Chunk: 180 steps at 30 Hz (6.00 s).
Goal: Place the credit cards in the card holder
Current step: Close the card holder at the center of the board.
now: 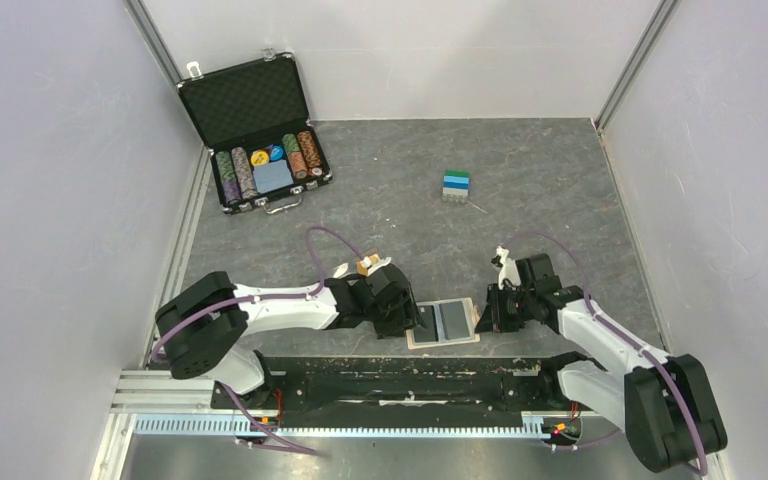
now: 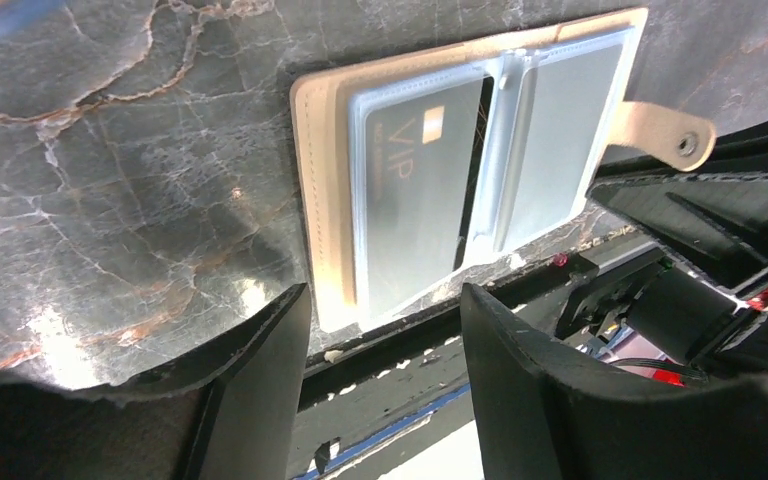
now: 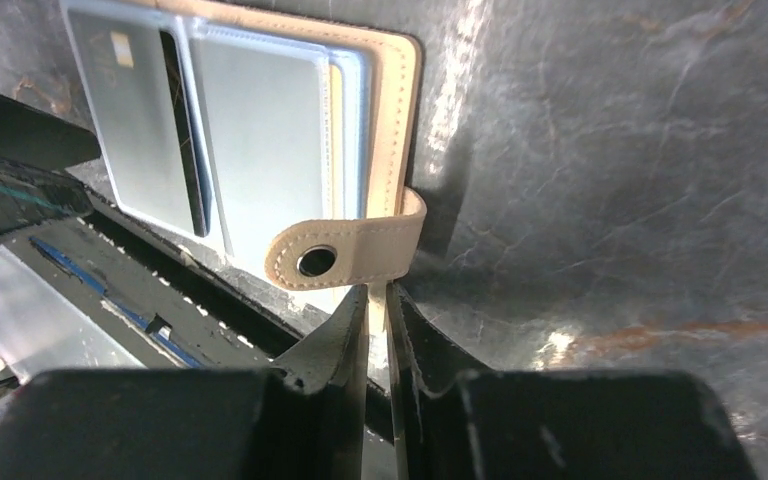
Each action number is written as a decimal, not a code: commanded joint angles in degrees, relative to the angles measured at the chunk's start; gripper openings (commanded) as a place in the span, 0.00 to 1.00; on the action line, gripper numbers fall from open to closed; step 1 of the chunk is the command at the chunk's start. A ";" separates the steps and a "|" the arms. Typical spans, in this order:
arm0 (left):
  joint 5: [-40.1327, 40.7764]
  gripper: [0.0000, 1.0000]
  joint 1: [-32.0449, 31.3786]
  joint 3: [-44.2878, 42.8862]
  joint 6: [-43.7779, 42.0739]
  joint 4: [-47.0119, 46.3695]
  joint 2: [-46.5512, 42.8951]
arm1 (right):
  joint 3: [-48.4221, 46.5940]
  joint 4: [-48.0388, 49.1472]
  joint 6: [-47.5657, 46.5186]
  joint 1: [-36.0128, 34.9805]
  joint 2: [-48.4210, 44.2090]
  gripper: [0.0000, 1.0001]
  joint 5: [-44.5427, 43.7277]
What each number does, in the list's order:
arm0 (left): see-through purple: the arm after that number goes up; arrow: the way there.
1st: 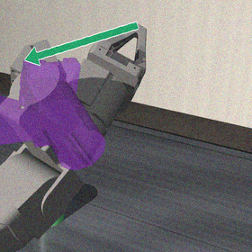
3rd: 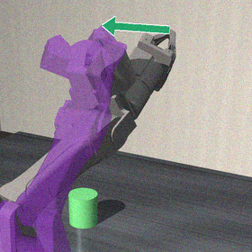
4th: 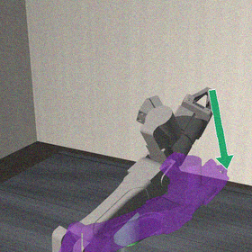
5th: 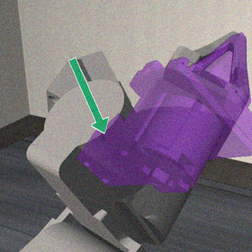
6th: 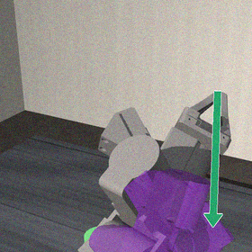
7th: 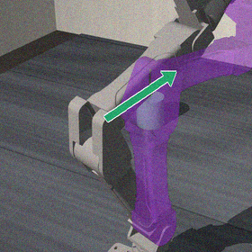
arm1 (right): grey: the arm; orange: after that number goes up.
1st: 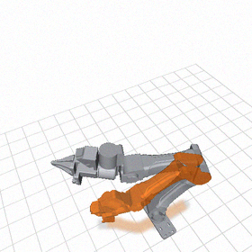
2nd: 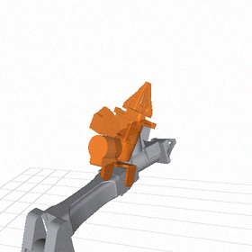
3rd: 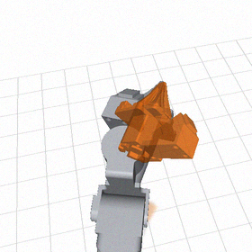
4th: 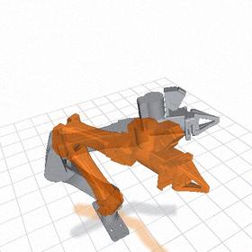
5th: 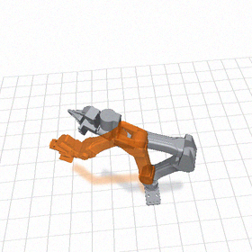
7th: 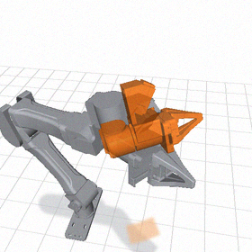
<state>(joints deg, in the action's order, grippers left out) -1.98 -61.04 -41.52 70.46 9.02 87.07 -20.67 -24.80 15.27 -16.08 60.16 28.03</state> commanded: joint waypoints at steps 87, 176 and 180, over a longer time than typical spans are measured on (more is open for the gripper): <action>-6.51 0.71 -6.91 -11.72 -8.00 -18.25 15.88 | 9.63 0.58 10.09 -0.18 -12.11 0.04 5.27; -6.00 0.33 -4.26 -23.66 -13.11 -11.43 21.10 | -2.98 3.85 2.58 0.69 6.78 0.03 -2.25; -6.20 0.24 -4.27 -25.62 -14.28 -9.44 22.55 | -2.98 3.73 2.56 0.69 6.74 0.03 -2.18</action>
<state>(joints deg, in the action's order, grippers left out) -9.15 -65.36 -64.07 59.81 -2.57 107.74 -24.60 -19.05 18.46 -15.33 67.05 27.05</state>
